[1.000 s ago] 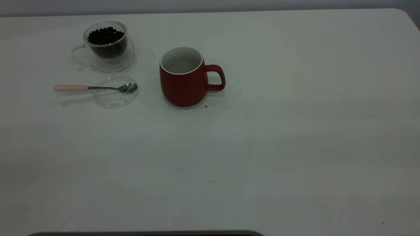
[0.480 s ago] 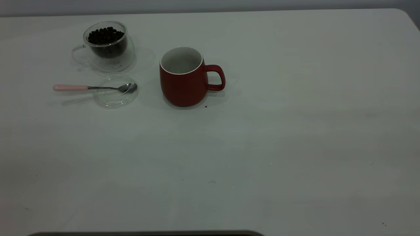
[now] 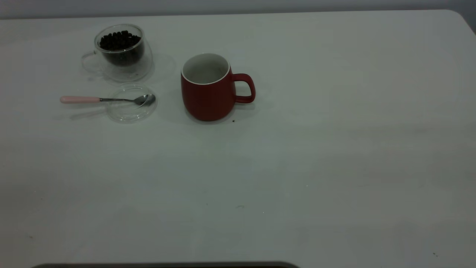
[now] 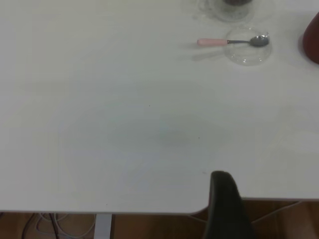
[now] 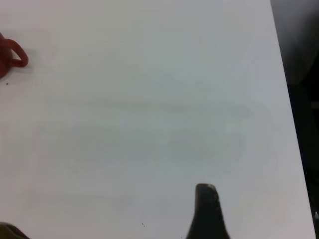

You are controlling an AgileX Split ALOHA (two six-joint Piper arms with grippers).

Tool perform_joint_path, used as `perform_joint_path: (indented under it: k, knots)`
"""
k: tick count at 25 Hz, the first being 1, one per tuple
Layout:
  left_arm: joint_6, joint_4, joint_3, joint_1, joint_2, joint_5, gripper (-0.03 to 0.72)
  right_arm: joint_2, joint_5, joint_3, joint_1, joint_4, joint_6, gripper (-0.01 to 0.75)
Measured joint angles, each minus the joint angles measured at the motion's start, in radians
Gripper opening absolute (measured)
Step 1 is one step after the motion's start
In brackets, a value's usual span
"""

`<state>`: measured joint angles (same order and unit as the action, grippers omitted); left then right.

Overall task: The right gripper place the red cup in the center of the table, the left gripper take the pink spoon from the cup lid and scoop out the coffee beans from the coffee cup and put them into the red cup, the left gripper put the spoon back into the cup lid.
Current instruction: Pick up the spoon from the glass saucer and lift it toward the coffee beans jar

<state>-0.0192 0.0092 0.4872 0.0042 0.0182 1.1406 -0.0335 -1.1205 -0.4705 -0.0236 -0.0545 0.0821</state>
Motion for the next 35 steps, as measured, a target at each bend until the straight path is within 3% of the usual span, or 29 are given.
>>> perform_joint_path:
  k: [30, 35]
  knots:
    - [-0.024, 0.0, 0.001, 0.0, -0.006, -0.005, 0.503, 0.0, 0.0, 0.0, 0.0, 0.0, 0.0, 0.59]
    - [-0.121, 0.019, 0.095, 0.0, -0.246, -0.029, 0.509, 0.0, 0.0, 0.0, 0.0, 0.0, 0.0, 0.59]
